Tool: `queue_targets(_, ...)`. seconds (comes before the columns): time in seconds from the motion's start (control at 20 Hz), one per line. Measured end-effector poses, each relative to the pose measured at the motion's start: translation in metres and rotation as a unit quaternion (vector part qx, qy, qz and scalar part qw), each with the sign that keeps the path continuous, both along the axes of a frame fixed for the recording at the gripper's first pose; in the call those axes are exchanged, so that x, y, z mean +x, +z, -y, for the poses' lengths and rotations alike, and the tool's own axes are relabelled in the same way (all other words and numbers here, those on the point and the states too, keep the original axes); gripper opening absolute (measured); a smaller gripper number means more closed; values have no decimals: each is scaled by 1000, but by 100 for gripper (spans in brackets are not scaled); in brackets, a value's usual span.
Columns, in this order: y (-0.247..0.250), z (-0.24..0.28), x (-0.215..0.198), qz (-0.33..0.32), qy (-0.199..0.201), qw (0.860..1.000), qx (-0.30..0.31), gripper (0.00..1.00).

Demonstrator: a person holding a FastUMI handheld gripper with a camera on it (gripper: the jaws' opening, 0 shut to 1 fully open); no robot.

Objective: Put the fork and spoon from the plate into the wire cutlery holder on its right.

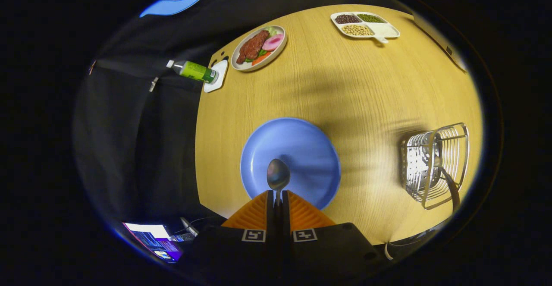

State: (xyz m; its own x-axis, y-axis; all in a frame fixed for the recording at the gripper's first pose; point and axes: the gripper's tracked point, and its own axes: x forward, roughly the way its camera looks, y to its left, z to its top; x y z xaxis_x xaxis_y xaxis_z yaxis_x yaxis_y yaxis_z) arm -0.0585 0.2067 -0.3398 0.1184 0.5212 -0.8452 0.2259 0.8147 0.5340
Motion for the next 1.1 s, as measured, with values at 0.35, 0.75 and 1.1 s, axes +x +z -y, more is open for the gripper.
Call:
queue_targets(0.35,62,88,14,34,-39,999,-4,8)
queue_targets(0.75,56,189,-24,8,-63,995,-79,8)
queue_targets(1.1,11,201,-33,-46,-57,991,-108,8)
